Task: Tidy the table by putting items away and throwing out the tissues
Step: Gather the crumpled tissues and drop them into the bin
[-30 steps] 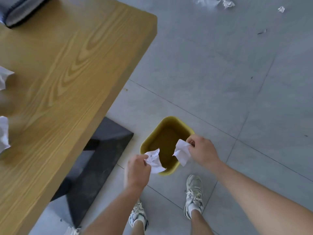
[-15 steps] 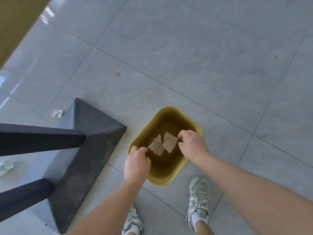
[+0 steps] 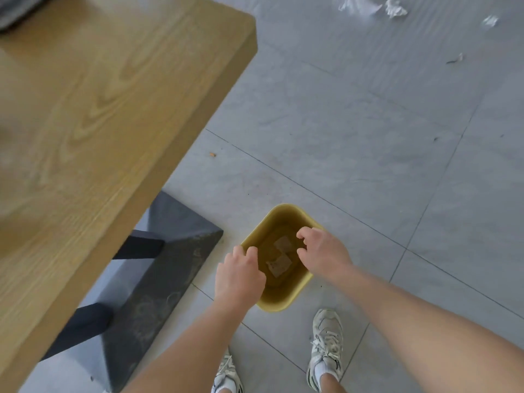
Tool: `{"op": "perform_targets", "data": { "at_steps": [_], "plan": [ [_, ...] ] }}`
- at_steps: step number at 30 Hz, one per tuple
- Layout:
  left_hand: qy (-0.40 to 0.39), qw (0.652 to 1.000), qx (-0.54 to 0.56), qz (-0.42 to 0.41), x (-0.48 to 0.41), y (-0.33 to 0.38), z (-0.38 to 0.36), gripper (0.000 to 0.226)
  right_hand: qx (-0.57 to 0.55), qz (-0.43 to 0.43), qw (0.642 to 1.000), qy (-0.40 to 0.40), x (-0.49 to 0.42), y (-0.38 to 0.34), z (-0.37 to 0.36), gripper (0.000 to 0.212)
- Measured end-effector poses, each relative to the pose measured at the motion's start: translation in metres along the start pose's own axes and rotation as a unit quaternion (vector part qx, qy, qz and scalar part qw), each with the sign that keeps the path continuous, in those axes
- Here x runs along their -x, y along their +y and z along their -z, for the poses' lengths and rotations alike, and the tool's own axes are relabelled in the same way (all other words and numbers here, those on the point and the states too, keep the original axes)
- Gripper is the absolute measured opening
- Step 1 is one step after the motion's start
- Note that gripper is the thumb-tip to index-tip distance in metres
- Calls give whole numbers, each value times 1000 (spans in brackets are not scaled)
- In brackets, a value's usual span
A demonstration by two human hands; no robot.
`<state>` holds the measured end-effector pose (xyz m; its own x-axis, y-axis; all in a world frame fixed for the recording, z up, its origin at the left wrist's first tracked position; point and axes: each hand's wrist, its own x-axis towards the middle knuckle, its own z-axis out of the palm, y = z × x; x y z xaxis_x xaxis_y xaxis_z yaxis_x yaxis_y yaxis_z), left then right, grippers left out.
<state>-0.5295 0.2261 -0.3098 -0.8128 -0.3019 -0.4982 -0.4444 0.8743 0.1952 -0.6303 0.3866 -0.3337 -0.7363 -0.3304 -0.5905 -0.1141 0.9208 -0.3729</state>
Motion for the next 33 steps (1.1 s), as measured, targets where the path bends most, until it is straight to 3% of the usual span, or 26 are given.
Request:
{"op": "perform_targets", "data": {
  "at_steps": [8, 13, 17, 21, 33],
  "plan": [
    [55, 998, -19, -40, 70, 22, 95, 23, 64, 57, 996, 38, 84, -53, 81, 40],
    [86, 996, 18, -32, 125, 37, 157, 40, 92, 98, 989, 63, 137, -85, 129, 45],
    [150, 988, 37, -32, 170, 41, 200, 39, 85, 140, 981, 101, 171, -109, 167, 35],
    [220, 974, 42, -31, 209, 32, 235, 36, 69, 187, 972, 124, 197, -137, 198, 42],
    [313, 939, 46, 137, 282, -32, 286, 32, 89, 339, 929, 116, 224, -229, 228, 41]
  ]
}}
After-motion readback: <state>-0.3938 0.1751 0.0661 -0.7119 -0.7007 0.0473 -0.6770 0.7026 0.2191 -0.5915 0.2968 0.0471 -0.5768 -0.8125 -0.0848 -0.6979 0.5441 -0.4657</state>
